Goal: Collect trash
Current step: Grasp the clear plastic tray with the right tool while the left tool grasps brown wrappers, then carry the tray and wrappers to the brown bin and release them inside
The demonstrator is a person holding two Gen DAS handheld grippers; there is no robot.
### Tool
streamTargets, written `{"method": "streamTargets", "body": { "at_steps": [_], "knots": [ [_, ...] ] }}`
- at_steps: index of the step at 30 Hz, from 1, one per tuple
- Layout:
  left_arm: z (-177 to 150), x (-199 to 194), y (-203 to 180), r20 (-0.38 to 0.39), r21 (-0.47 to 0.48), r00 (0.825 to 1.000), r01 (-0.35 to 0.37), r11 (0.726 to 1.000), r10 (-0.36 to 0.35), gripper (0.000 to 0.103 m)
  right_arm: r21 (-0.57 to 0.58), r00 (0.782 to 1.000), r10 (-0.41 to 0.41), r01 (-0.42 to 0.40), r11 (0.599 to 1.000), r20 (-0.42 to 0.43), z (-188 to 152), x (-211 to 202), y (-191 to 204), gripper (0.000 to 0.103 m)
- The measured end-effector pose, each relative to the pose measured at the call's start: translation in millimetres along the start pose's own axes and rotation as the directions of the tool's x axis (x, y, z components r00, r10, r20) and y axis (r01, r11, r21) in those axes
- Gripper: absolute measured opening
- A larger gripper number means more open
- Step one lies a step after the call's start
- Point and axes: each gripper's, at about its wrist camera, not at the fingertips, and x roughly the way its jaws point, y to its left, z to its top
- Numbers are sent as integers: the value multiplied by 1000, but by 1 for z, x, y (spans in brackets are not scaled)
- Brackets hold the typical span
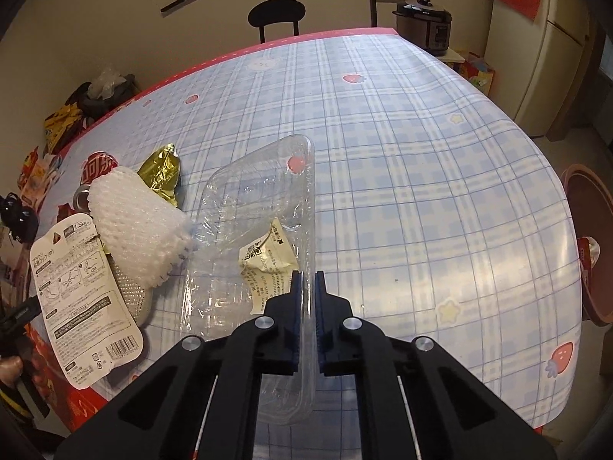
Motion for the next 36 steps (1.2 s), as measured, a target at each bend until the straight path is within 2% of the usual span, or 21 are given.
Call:
{"method": "streamTargets", "body": {
  "at_steps": [1,3,6,11,27,32,36],
  "knots": [
    [0,1,0,-2,1,1000,-7,1000,7,78,-1,1000,1,-1,1000,4,1,-2,0,7],
    [0,2,2,-12,-2,1000,-12,1000,12,55,-4,1000,4,-4,1000,13,1,-7,0,7],
    [0,-1,7,-4,-20,1000,-8,1000,8,45,-10,1000,11,-11,1000,28,4,-14,2,7],
    [1,-15,15,36,-37,999,-37,999,38,36,-21,998,20,-18,1000,59,10,-29,5,7],
    [-5,-68,31,167,-141,981,-76,987,100,35,-79,987,71,-60,995,142,32,-66,13,7],
    [-3,-98,42,221,-199,965,-96,975,140,35,-91,979,98,-83,992,179,39,-82,11,7],
    [3,-136,43,293,-220,941,-108,970,171,35,-87,969,117,-100,991,218,44,-98,6,7]
  ]
}}
